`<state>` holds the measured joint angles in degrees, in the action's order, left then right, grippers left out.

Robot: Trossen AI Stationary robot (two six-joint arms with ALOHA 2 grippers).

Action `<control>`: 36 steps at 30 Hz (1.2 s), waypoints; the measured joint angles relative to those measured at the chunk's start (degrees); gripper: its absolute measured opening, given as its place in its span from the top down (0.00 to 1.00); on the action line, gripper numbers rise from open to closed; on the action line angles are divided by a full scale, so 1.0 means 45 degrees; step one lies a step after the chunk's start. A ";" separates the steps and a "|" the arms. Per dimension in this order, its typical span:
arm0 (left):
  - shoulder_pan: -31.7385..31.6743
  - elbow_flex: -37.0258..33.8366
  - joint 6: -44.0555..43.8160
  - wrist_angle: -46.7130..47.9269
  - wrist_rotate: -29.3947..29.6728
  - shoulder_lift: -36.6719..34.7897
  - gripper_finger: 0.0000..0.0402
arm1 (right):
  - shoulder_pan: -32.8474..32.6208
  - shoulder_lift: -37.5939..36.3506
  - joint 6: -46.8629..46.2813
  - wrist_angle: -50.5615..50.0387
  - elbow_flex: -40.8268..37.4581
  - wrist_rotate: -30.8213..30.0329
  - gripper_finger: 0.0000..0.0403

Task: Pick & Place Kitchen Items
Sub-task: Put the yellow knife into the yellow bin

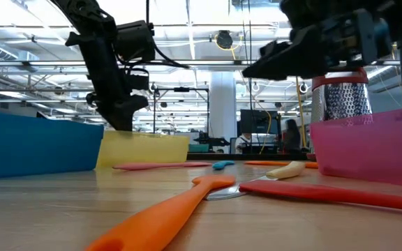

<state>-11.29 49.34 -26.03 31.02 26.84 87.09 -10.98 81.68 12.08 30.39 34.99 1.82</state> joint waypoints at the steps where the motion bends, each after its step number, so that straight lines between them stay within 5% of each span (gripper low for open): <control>1: 0.0000 0.0000 0.0021 -0.0058 0.0009 0.0000 0.64 | 0.0000 0.0295 0.0048 -0.0872 0.0540 -0.0009 0.60; 12: 0.0000 0.0000 0.0006 -0.0548 0.0026 0.0000 0.64 | 0.0000 0.3018 -0.0206 -1.2367 0.5286 0.0443 0.60; 28: 0.0000 0.0005 0.0077 -0.0951 0.0021 0.0000 0.64 | 0.0060 0.4672 0.2422 -1.1306 0.5332 0.1041 0.61; 36: 0.0002 0.0005 0.0079 -0.0956 0.0021 0.0000 0.64 | 0.0277 0.4692 0.2738 -1.1400 0.5317 0.1157 0.81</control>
<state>-11.28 49.36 -25.67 26.72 26.94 87.09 -9.74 102.80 24.40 -20.91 58.92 7.02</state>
